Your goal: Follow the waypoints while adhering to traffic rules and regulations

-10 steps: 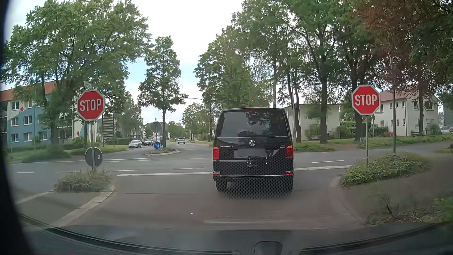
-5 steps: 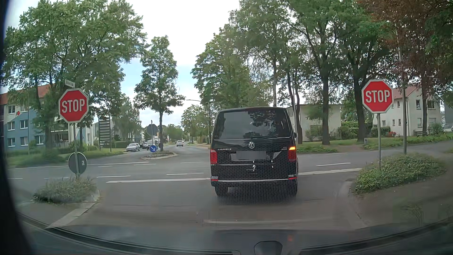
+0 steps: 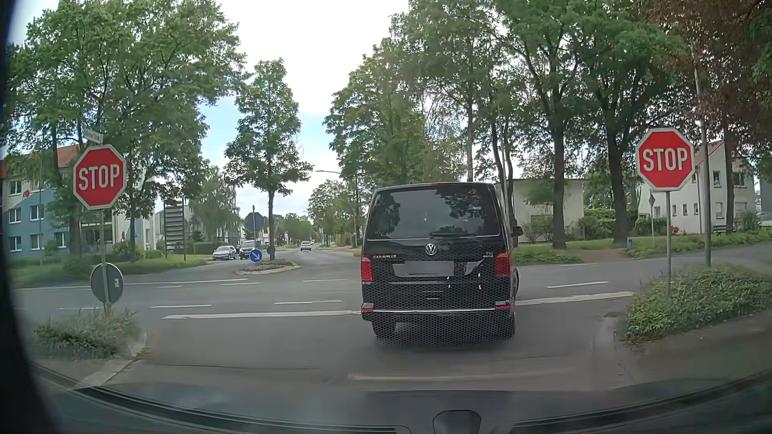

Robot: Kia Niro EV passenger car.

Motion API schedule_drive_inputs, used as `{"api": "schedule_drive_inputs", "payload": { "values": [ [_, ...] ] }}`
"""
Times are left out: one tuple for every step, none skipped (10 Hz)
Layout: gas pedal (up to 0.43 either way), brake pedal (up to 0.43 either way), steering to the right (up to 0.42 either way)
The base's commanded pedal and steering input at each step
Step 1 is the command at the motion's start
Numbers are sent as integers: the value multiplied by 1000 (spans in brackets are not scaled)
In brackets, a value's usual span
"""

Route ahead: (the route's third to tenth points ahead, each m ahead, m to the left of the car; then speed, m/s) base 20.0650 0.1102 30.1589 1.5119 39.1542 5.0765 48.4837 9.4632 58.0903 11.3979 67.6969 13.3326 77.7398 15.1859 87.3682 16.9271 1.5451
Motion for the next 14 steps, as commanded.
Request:
{"api": "schedule_drive_inputs", "payload": {
  "values": [
    [0, 6, 3],
    [0, 6, 3],
    [0, 6, 3],
    [0, 6, 3],
    [0, 6, 3],
    [0, 6, 3],
    [0, 6, 3],
    [0, 6, 3],
    [0, 6, 3],
    [20, 6, 1],
    [47, 6, -3],
    [47, 6, -3],
    [47, 6, -1],
    [47, 6, -1]
  ]
}}
